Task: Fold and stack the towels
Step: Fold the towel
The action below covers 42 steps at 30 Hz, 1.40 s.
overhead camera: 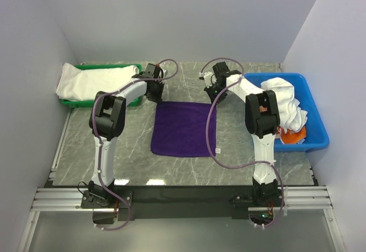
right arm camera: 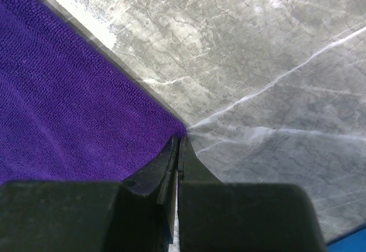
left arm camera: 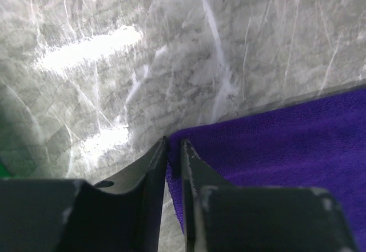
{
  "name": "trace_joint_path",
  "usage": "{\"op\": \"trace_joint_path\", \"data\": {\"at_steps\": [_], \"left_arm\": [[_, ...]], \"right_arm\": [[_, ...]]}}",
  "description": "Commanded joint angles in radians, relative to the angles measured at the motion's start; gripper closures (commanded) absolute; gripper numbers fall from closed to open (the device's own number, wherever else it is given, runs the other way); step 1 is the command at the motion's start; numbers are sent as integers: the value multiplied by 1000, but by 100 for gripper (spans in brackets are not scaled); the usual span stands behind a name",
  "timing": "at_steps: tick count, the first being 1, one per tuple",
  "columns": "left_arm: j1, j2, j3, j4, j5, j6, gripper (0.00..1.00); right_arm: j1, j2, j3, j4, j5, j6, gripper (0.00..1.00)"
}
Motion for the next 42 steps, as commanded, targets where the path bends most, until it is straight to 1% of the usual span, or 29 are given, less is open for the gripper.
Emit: {"op": "trace_joint_path", "data": {"at_steps": [1,5,10,15,22,28,34,42], "left_arm": [[18,82,-41,-19,2,-6,83],[24,76,-43,-13,4,-4,99],[29,52,-43,9,10,2,99],[29,-6,-43,49,34,3,99],[31,-80,-75,161,42,-4,99],[31,-163,-192,294,50,-4,99],[31,-275,-349,460,81,-29,99],[31,-411,-495,636,102,-56,99]], "right_arm": [[0,-21,-26,-31,37,-17,100],[1,-20,-18,-34,51,-17,100],[-2,-35,-9,-9,80,-8,100],[-2,-70,3,37,106,9,100],[0,-130,-13,113,149,42,100],[0,-202,-87,191,166,68,100],[9,-253,-181,251,207,89,100],[20,-357,-302,363,247,131,100]]}}
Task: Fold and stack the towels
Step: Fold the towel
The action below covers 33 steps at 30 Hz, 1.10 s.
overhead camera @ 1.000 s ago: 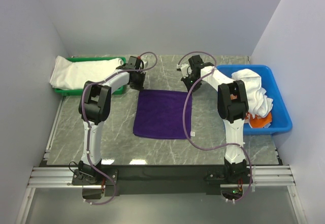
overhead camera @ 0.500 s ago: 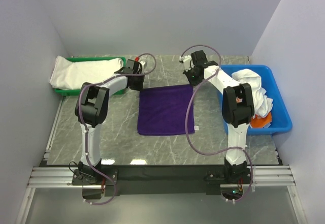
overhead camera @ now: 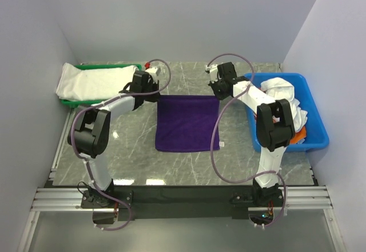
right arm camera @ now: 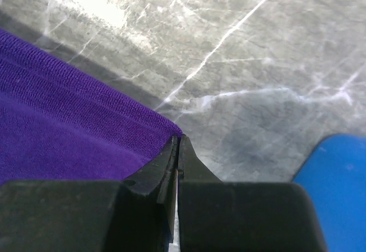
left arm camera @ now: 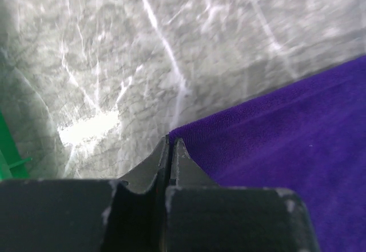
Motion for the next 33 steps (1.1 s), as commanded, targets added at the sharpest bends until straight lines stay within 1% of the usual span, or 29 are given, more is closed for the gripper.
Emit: {"op": "trace_joint_path", "data": {"at_steps": [1,4,8,13,16,18,22,24,27,33], "left_arm": [[13,-89,-75,147,14,-26,99],[13,-149,-153,217,25,-58,99],[13,-191,-230,268,29,-97,99],[13,-247,-313,290,25,-153,99],[4,-312,-357,284,13,-179,99],[-5,-343,-379,267,5,-198,99],[-25,-419,-431,213,-15,-235,99],[-41,-442,-457,189,-20,-261,99],[-73,-493,-503,147,-43,-294,99],[-125,-599,-600,81,-89,-388,99]], "right_arm": [[5,-114,-49,94,71,24,100],[17,-153,-98,115,77,40,100],[40,-203,-169,140,102,63,100],[66,-295,-281,169,113,101,100],[91,-346,-331,161,128,121,100],[110,-370,-359,154,137,136,100],[150,-421,-385,85,172,187,100],[172,-444,-426,80,189,198,100],[181,-498,-480,62,188,228,100],[206,-578,-521,-32,156,296,100]]}}
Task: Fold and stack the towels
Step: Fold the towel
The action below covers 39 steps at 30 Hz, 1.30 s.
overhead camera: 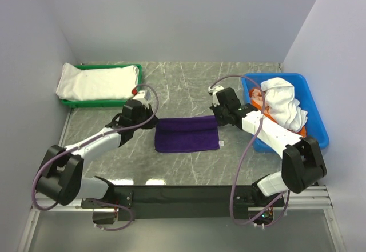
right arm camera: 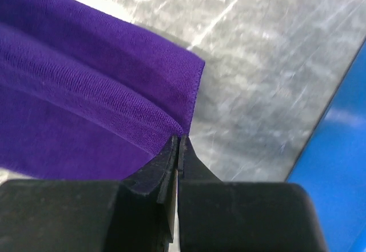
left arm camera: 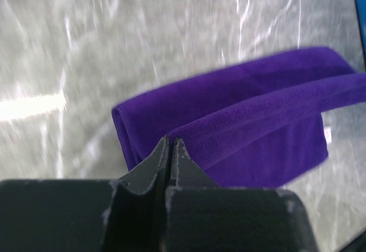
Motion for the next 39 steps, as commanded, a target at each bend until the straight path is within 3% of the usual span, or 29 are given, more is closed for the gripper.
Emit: {"op": "trace_joint_path", "data": {"at_steps": [1,7,13,19,24,39], "left_arm": [[-17,-88,-54,-32,-24,-75,99],[-23,-173,-117,-67,-42,-118,99],[-26,-156,-117,-98,-13,-147,99],[-47,-122,-146,-99,25,-180,99],[-58,-121,-161,-148,-35,-226,99],[-70,-131,-184,-178,-25,-276,98]], "right_arm": [[16,-57,-12,-81,-9,64,100],[27,-83,-37,-155,-44,119,100],[33,-61,-40,-201,-87,162,100],[33,9,-17,-213,-30,178,100],[33,71,6,-230,-15,184,100],[43,126,23,-236,-38,176,99]]}}
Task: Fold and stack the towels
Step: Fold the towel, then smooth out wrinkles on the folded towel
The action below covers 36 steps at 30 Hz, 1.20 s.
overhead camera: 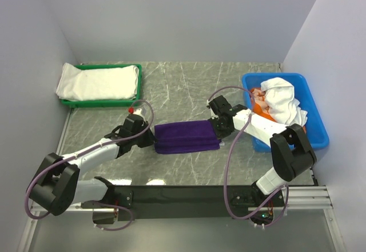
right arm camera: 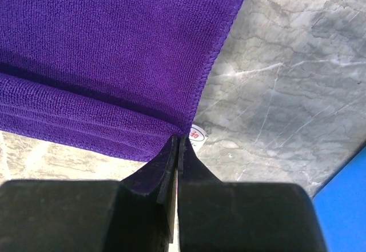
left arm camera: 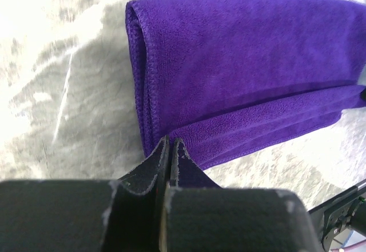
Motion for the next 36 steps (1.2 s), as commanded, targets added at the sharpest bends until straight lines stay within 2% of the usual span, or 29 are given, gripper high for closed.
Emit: {"op": "trace_joint_path", "data": {"at_steps": [1,4,6,7,8,9,11,12,14,17,19,20,26,27,28,33,36], "left_arm": [[-6,-26,-12,-26,-18,-18,98],[-12,-51,-14,-44,-16,-24,92],[-18,-75,-12,-61,-24,-29,87],[-21,-89,-12,-69,-27,-32,85],[-27,-101,-8,-95,-30,-33,79],[-30,-133,-3,-112,-36,-36,63],[-41,-170,17,-183,-55,-38,47],[-45,-215,27,-216,-62,-39,35],[-59,-267,50,-260,-78,-41,28],[-65,-364,82,-308,-119,-41,24],[-64,-378,104,-300,-124,-49,24],[-64,-370,135,-299,-115,-56,28],[-101,-137,240,-207,-21,-72,34],[-113,-67,254,-205,-33,-73,40],[-139,-33,267,-199,-41,-66,42],[-208,166,296,-199,-78,-61,61],[-226,219,276,-234,-102,-81,80]], "right_arm": [[8,2,38,-27,18,4,99],[13,-7,42,-43,1,6,95],[17,-22,53,-60,-22,9,88],[30,-31,56,-71,-30,12,79],[33,-56,64,-79,-37,15,68],[39,-70,68,-86,-47,21,64],[56,-103,85,-109,-48,34,54],[62,-141,90,-115,-68,44,52],[64,-197,100,-120,-91,60,49],[65,-254,94,-76,-122,128,49],[65,-272,71,-7,-131,165,52],[65,-280,61,16,-133,207,54],[64,-280,-62,203,-102,352,60],[65,-278,-80,251,-91,369,61],[62,-277,-120,274,-84,386,61],[56,-239,-209,343,-68,469,62],[56,-228,-258,352,-96,495,62]]}}
